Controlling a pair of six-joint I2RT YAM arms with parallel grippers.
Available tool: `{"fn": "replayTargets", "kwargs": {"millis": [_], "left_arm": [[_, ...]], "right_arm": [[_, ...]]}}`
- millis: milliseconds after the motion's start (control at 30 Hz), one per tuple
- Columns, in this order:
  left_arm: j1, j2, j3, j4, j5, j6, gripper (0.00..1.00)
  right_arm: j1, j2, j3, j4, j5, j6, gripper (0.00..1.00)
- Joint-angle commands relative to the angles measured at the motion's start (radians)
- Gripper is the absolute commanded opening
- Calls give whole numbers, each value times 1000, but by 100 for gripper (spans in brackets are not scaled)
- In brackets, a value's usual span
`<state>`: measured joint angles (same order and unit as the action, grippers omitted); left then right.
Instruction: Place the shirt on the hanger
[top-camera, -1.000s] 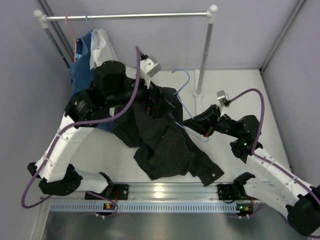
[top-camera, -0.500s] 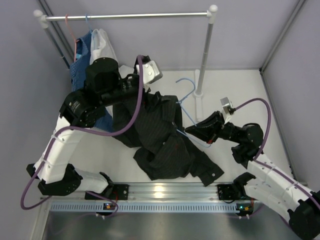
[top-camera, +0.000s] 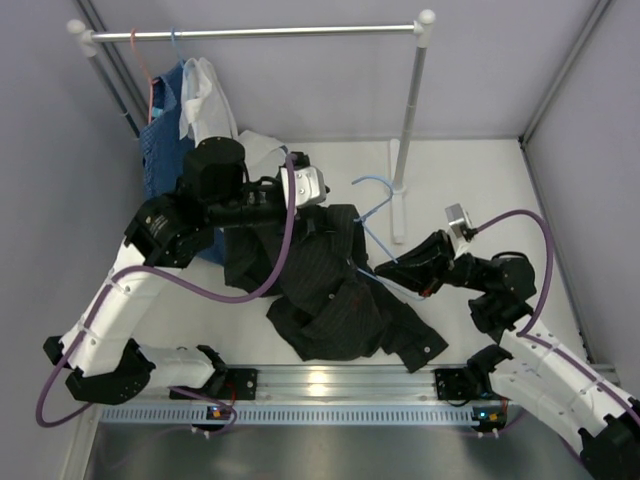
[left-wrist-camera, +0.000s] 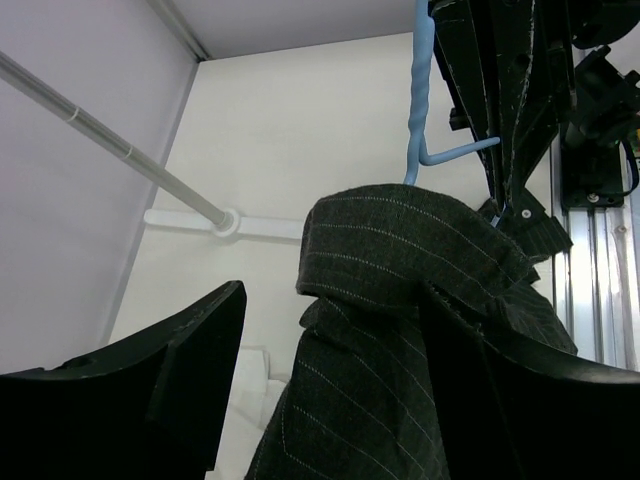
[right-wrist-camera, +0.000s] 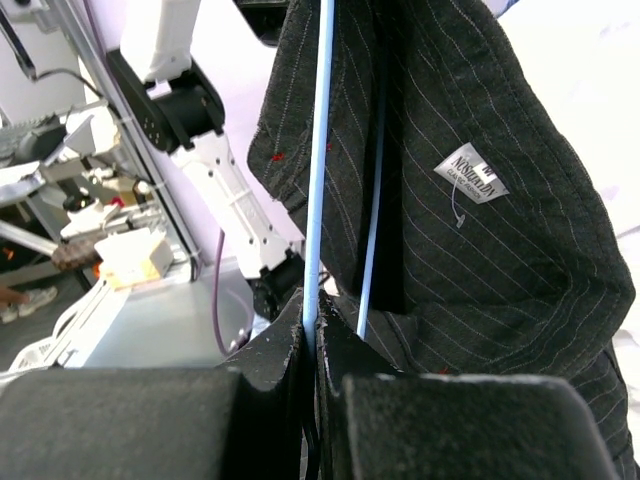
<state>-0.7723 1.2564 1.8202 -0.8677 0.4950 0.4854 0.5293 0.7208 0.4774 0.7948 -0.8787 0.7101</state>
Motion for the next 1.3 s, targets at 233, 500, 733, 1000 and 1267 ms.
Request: {"fn": "replayTargets", "kwargs": {"millis": [233, 500, 733, 1000, 1267], "left_arm": [[1, -8, -21, 35, 117, 12, 74], [1, -28, -78, 35, 172, -10, 51], [1, -6, -79, 33, 180, -64, 48], [1, 1, -82, 33, 273, -97, 27], [1, 3, -114, 33, 346, -125, 0]], "right_arm": [[11, -55, 93, -192, -45, -192, 0], [11, -64, 127, -233, -57, -215, 0], [11, -50, 155, -264, -103, -248, 0], [11, -50, 188, -359, -97, -325, 0], [11, -41, 213, -393, -95, -359, 0]]}}
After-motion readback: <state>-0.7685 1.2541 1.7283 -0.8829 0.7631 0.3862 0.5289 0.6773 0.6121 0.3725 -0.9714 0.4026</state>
